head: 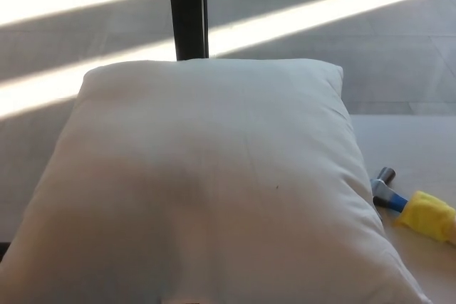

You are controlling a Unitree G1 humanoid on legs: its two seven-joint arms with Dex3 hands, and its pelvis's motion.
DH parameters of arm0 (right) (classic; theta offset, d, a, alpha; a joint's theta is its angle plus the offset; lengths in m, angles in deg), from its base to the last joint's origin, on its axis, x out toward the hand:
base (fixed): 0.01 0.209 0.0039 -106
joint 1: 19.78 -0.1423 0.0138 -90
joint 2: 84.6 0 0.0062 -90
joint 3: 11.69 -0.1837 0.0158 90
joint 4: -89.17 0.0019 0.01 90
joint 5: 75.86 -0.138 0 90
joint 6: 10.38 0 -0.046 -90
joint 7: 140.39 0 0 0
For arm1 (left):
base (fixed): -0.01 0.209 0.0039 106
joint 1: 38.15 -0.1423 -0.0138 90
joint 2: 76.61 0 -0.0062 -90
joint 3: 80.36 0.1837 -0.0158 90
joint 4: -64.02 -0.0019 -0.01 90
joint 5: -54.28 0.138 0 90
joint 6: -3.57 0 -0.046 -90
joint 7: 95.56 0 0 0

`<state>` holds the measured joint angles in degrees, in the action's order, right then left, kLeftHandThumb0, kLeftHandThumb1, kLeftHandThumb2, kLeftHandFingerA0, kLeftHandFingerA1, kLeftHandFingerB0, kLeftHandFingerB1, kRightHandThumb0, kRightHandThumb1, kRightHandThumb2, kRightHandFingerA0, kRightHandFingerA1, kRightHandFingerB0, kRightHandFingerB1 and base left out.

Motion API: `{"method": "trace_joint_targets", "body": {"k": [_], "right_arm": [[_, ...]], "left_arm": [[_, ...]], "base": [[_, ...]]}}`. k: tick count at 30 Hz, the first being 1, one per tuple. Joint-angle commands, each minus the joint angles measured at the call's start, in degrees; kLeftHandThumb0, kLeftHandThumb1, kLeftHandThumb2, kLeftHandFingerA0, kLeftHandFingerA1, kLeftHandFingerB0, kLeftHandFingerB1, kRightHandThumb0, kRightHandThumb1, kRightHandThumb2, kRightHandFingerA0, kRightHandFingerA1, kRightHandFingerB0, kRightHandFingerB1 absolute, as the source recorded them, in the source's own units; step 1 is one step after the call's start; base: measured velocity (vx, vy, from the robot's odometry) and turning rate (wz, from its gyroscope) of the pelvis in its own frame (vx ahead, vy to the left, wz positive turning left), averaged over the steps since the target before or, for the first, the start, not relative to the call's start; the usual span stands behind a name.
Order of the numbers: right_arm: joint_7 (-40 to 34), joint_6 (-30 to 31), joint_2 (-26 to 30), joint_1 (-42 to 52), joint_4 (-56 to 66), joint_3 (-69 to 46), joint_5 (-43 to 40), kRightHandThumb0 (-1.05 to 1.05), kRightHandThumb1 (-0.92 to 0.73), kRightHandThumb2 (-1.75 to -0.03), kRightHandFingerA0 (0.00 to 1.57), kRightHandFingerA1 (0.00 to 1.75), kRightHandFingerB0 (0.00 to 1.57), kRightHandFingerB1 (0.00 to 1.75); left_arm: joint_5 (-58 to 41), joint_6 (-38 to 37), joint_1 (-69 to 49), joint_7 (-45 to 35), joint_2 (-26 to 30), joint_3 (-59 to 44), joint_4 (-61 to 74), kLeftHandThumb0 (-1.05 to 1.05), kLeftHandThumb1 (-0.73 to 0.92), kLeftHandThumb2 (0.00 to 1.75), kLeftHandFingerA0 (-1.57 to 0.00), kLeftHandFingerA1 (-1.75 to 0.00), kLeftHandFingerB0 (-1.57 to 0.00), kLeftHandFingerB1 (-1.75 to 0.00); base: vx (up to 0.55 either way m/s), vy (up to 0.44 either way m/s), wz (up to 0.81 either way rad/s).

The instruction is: A hammer is kept on the right hand side and a pillow is kept on the left hand side on the desk infront of the robot and the robot uses its right hand to pick up the hammer and makes a downward swinging motion to hit the pillow

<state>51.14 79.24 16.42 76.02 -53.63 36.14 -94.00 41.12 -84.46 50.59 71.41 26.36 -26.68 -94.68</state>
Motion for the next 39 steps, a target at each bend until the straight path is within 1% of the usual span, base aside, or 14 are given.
{"method": "trace_joint_targets", "body": {"k": [1, 4, 5, 8, 9, 10, 12, 13, 16, 21, 22, 23, 24, 39], "right_arm": [[-4.8, 3.4, 6.0, -5.5, 5.6, -4.8, -5.1, -0.8, -0.55, -0.87, 0.0, 0.04, 0.1, 0.21], [-6.1, 5.1, 6.7, -7.5, 18.1, -0.7, -0.9, -0.84, -0.72, -0.62, 0.0, 0.28, 0.03, 0.25], [-5.9, 5.7, 6.2, -8.8, 25.2, 1.0, -0.8, -0.92, -0.57, -1.0, 0.02, 0.22, 0.11, 0.12], [-6.5, 8.1, 6.5, -10.3, 32.4, 3.6, 0.8, -1.02, -0.63, -1.04, 0.06, 0.59, 0.0, 0.51], [-6.2, 8.7, 6.8, -10.9, 34.3, 4.7, 1.2, -0.53, -0.11, -0.88, 0.05, 0.63, 0.08, 0.61], [-5.9, 9.5, 7.2, -11.8, 37.1, 6.2, 1.9, -0.53, -0.11, -0.88, 0.05, 0.63, 0.08, 0.61], [-3.8, 7.0, 9.1, -13.6, 40.5, 11.2, 6.5, -0.99, -0.62, -1.04, 0.0, 0.66, 0.07, 0.64], [-3.2, 6.1, 9.4, -13.7, 40.5, 11.8, 6.9, -0.96, -0.73, -0.65, 0.0, 0.6, 0.05, 0.54], [-2.7, 5.9, 10.4, -14.5, 44.4, 16.2, 10.6, -0.91, -0.61, -1.01, 0.03, 0.31, 0.04, 0.32], [-2.3, 8.6, 9.6, -13.3, 51.9, 19.7, 11.0, -0.82, -0.56, -0.99, 0.04, 0.4, 0.08, 0.35], [-2.3, 6.4, 9.4, -13.1, 52.0, 20.6, 12.3, -0.81, -0.71, -0.62, 0.08, 0.45, 0.14, 0.31], [-2.4, 5.7, 9.2, -12.9, 52.3, 21.4, 12.8, -0.39, -0.4, -1.03, 0.04, 0.54, 0.0, 0.5], [-2.0, 6.6, 9.4, -12.5, 53.1, 22.3, 12.8, -0.81, -0.72, -0.61, 0.13, 0.46, 0.18, 0.32], [3.3, 9.5, 16.5, -17.4, 46.6, 37.0, 21.0, -0.75, -0.72, -0.62, 0.29, 0.43, 0.27, 0.33]], "left_arm": [[-8.5, -0.9, 4.0, -5.2, 3.2, -6.8, -1.9, -0.64, 0.58, 0.98, -0.53, -0.67, -0.43, -0.58], [-7.9, -1.0, 5.7, -6.6, 2.3, -6.4, -0.6, -0.62, 0.77, 0.62, -0.59, -0.63, -0.53, -0.48], [-7.2, -1.6, 5.7, -7.6, 1.6, -5.6, -0.1, -0.67, 0.74, 0.62, -0.56, -0.61, -0.53, -0.48], [-7.0, -1.8, 6.1, -8.4, 1.1, -5.1, -0.7, -0.66, 0.74, 0.62, -0.58, -0.6, -0.54, -0.47], [-6.9, -1.8, 6.1, -8.4, 0.8, -4.9, -0.5, -0.66, 0.74, 0.62, -0.54, -0.6, -0.52, -0.48], [-6.7, -1.9, 6.1, -8.5, 0.4, -4.6, -0.3, -0.66, 0.74, 0.62, -0.54, -0.6, -0.52, -0.48], [-6.4, -1.3, 6.0, -8.2, 0.3, -4.3, -0.5, -0.66, 0.74, 0.62, -0.55, -0.6, -0.54, -0.48], [-6.5, -1.2, 6.0, -8.1, 0.2, -4.5, -0.4, -0.65, 0.74, 0.62, -0.56, -0.62, -0.56, -0.5], [-6.7, -1.3, 5.3, -7.5, 0.1, -4.8, -0.7, -0.65, 0.75, 0.62, -0.54, -0.62, -0.53, -0.5], [-6.6, -1.6, 4.5, -7.5, 0.2, -5.0, -1.4, -0.63, 0.78, 0.63, -0.51, -0.63, -0.46, -0.48], [-6.3, -1.8, 4.4, -7.6, 0.3, -4.7, -1.6, -0.63, 0.78, 0.63, -0.5, -0.61, -0.44, -0.46], [-6.5, -1.7, 4.2, -7.9, 0.3, -4.8, -1.5, -0.64, 0.77, 0.63, -0.51, -0.61, -0.46, -0.46], [-6.7, -1.7, 3.9, -7.9, 0.2, -4.9, -1.5, -0.64, 0.77, 0.63, -0.49, -0.61, -0.46, -0.48], [-7.8, -1.4, 3.4, -7.4, -0.1, -3.8, -1.2, -0.64, 0.76, 0.62, -0.52, -0.61, -0.46, -0.48]], "base": [[0.0, 0.0, 0.0], [0.0, 0.0, 0.0], [0.0, 0.0, 0.0], [0.0, 0.0, 0.0], [0.0, 0.0, 0.0], [0.0, 0.0, 0.0], [0.0, 0.0, 0.0], [0.0, 0.0, 0.0], [0.0, 0.0, 0.0], [0.0, 0.0, 0.0], [0.0, 0.0, 0.0], [0.0, 0.0, 0.0], [0.0, 0.0, 0.0], [0.0, 0.0, 0.0]]}}
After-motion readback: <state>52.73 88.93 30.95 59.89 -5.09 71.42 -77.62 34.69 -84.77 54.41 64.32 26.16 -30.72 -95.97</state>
